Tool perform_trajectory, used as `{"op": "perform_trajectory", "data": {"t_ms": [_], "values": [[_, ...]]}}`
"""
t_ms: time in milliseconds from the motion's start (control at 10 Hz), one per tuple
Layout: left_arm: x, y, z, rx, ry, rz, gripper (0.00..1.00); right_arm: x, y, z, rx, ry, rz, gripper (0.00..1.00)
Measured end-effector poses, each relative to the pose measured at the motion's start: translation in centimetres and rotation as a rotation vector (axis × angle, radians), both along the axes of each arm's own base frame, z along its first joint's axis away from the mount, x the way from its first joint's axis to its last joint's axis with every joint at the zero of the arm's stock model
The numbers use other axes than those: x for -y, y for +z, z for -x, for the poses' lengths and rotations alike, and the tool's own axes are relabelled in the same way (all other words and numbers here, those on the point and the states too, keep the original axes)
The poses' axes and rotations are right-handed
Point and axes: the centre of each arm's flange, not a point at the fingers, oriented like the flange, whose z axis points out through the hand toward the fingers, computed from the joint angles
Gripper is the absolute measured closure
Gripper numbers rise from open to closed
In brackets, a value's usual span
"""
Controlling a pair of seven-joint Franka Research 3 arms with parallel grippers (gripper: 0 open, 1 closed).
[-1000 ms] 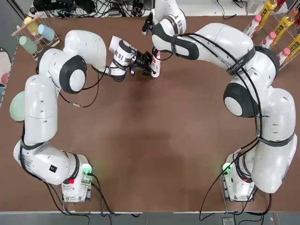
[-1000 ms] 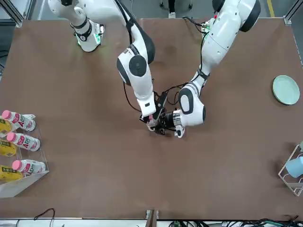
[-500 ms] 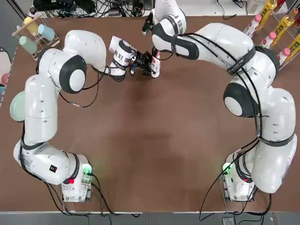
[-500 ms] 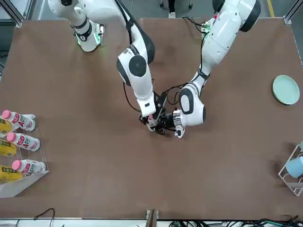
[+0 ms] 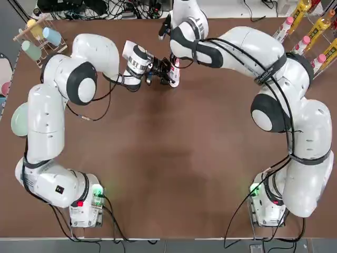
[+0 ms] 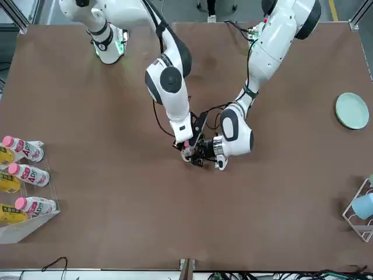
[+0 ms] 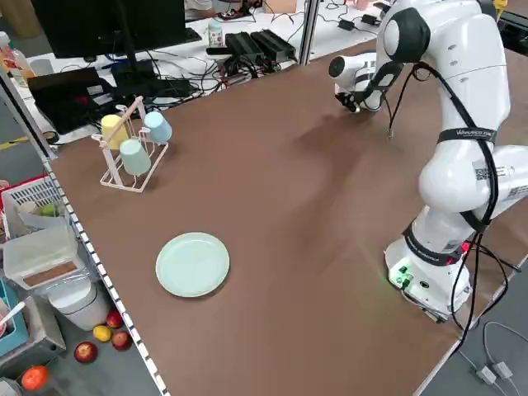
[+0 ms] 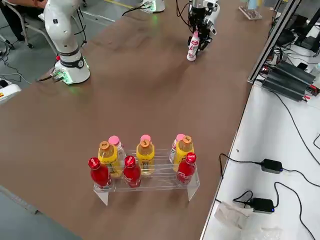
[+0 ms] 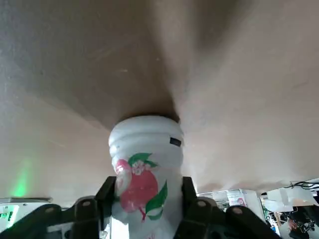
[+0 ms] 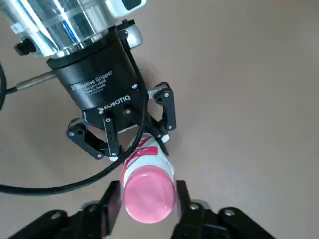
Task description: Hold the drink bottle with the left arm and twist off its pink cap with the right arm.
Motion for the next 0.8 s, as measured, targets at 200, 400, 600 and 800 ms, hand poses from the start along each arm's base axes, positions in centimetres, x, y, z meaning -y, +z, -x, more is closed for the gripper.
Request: {"op": "perform_trajectory", "data": {"t_ms": [200, 400, 600, 800], "values": [[-0.03, -0.02, 0.0, 0.002, -0.002, 0.001, 0.43, -0.02, 0.03, 0.0, 0.0, 0.0, 0.0, 0.57], [-0.03, -0.01, 0.0, 0.002, -0.002, 0.001, 0.43, 0.01, 0.03, -0.02, 0.0, -0.001, 0.0, 0.57], [-0.03, -0.01, 0.0, 0.002, -0.002, 0.001, 0.43, -0.01, 0.04, 0.0, 0.001, 0.007, 0.0, 0.57], [-0.03, -0.02, 0.0, 0.002, -0.002, 0.001, 0.43, -0.03, 0.06, 0.0, 0.007, 0.065, 0.006, 0.57]]}}
